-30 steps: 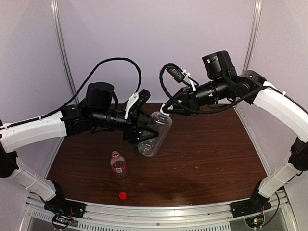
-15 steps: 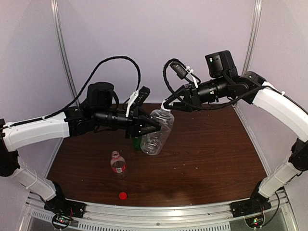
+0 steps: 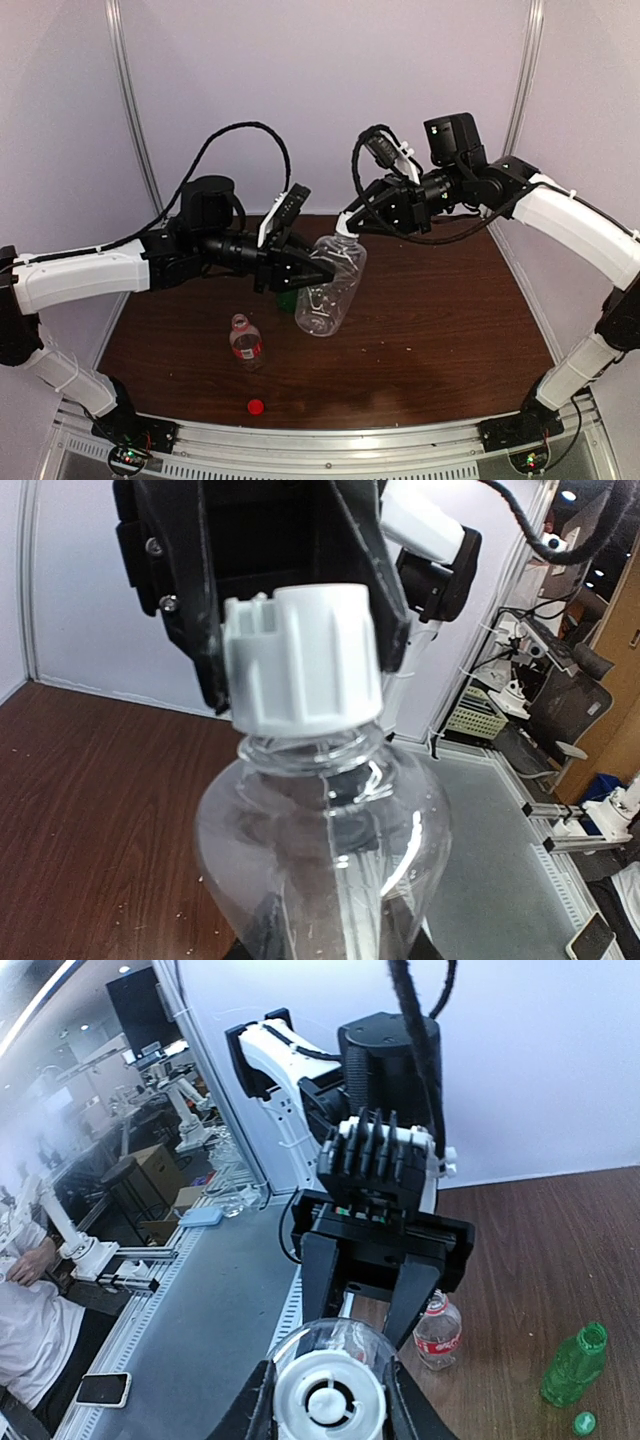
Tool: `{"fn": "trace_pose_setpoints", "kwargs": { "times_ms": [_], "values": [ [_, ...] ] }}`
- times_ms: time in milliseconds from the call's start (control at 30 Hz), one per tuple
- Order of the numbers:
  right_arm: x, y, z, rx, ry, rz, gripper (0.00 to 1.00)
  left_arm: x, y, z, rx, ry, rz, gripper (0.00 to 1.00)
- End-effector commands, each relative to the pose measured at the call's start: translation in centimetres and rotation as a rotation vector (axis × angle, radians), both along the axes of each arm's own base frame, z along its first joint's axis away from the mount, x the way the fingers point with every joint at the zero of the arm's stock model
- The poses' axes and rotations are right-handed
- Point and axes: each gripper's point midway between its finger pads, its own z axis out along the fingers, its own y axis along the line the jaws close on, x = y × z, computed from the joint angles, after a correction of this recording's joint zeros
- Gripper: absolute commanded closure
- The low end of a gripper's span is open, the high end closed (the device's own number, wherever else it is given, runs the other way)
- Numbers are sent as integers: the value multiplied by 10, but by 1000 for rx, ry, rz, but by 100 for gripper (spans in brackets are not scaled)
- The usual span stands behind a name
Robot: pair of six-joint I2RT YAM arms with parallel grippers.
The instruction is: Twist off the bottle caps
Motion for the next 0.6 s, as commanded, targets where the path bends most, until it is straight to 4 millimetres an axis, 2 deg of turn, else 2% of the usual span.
{"fn": "trace_pose_setpoints", "kwargs": {
  "times_ms": [0,100,167,333,567],
  "values": [
    [-13,7,5,105,-39,183,82,-37,1,24,-122,-55,-209,79],
    [-8,9,2,96,-37,164,79,-34,1,23,-114,-56,-187,80],
    [4,11,3,79,-52,84,75,-27,1,21,-101,-62,-142,82],
    [36,8,19,78,-58,-160,55,-4,-1,17,-72,-93,14,82],
    [57,-1,37,95,2,-359,26,32,0,15,-20,-115,227,83]
  ]
}}
